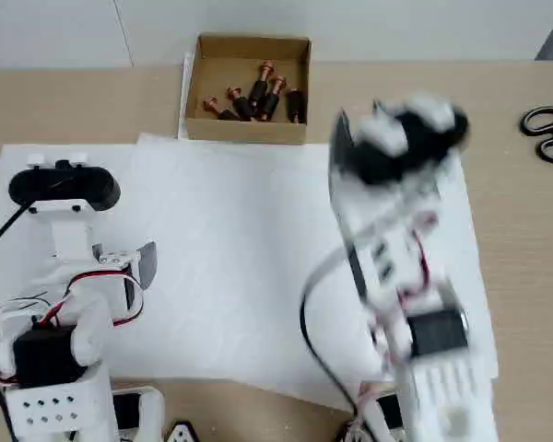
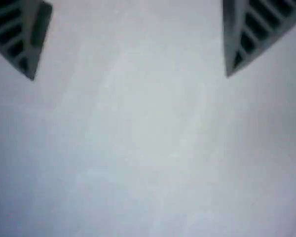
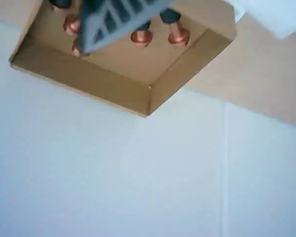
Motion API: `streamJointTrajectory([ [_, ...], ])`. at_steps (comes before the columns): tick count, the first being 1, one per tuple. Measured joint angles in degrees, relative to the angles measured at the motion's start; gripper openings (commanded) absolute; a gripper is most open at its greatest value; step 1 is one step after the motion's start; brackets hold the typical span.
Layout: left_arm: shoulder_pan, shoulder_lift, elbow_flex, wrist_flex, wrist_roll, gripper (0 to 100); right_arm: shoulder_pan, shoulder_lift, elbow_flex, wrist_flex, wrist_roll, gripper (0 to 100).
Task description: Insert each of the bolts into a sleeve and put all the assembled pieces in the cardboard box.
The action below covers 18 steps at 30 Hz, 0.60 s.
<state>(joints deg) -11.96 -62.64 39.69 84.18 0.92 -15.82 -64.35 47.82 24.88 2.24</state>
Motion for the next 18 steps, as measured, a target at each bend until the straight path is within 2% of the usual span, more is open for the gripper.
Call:
streamJointTrajectory([
  [5,0.0,-1.8,0.0,-2.2,-3.0,18,0.0,-23.3,9.8,8.6,0.0,13.7],
  [9,0.0,-9.3,0.9,-6.4,-6.1,17,0.0,-34.9,16.5,13.1,0.0,13.8],
  [18,0.0,-32.2,20.6,-17.1,-6.9,17,3.8,-39.1,29.5,14.2,0.0,13.8],
])
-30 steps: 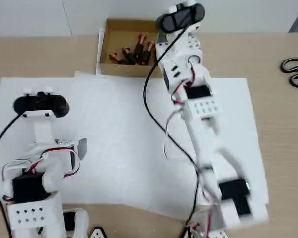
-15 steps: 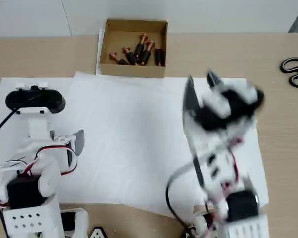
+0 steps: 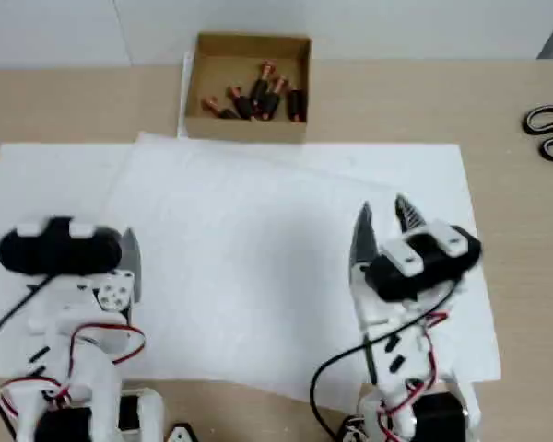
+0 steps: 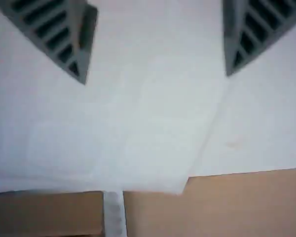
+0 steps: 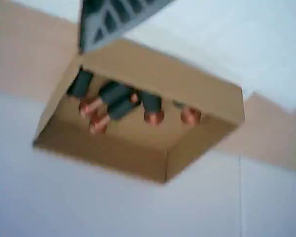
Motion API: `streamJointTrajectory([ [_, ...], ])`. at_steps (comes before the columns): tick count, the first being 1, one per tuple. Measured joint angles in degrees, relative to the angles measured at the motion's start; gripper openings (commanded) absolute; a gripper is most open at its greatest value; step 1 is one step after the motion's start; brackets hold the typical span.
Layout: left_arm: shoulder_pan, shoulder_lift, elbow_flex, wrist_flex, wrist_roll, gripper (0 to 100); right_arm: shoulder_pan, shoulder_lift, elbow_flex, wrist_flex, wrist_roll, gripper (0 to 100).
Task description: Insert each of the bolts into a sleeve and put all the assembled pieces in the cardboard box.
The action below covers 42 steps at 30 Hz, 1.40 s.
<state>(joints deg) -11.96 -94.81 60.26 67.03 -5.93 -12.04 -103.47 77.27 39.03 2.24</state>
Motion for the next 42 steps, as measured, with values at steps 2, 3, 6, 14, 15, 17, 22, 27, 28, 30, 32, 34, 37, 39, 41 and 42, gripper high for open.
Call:
streamJointTrajectory([
  [2,0.0,-5.3,5.1,-2.4,-0.3,17,0.4,0.1,3.6,0.0,0.0,13.8],
  [3,0.0,-7.9,7.6,-3.5,-0.4,17,0.3,0.1,5.5,0.0,0.0,13.8],
  [6,0.0,-7.7,14.6,-7.8,-0.4,17,0.4,0.1,11.9,0.0,0.0,13.7],
  [14,0.0,-7.8,33.7,-20.1,-0.4,17,0.4,0.2,18.6,0.2,0.0,13.7],
  [15,0.0,-7.8,35.2,-20.4,-0.4,17,0.4,0.2,18.6,0.2,0.0,13.7],
  [17,0.0,-7.7,36.0,-20.4,-0.4,17,0.3,0.2,18.6,0.2,0.0,13.7],
  [22,0.0,-7.8,36.4,-17.1,-0.4,17,0.2,0.2,18.6,5.0,0.0,13.7],
  [27,0.0,-7.8,36.5,-16.4,-0.4,17,0.2,0.2,18.6,11.0,0.0,13.7],
  [28,0.0,-7.8,36.5,-16.4,-0.4,17,0.2,0.2,18.6,11.8,0.0,13.7],
  [30,0.0,-7.8,36.5,-16.1,-0.4,17,0.2,0.2,18.6,12.9,0.0,13.7],
  [32,0.0,-7.8,36.5,-16.1,-0.4,17,0.2,0.2,18.6,13.6,0.0,13.7],
  [34,0.0,-7.8,36.5,-16.1,-0.4,17,0.2,0.2,18.6,13.6,0.0,13.7],
  [37,0.0,-7.8,36.5,-16.1,-0.4,17,0.2,0.2,18.6,13.6,0.0,13.7],
  [39,0.0,-7.8,36.5,-16.1,-0.4,17,0.2,0.2,18.6,13.6,0.0,13.7],
  [41,0.0,-7.8,36.5,-16.1,-0.4,17,0.2,0.2,18.6,13.6,0.0,13.7],
  [42,0.0,-7.8,36.5,-16.1,-0.4,17,0.2,0.2,18.6,13.6,0.0,13.7],
])
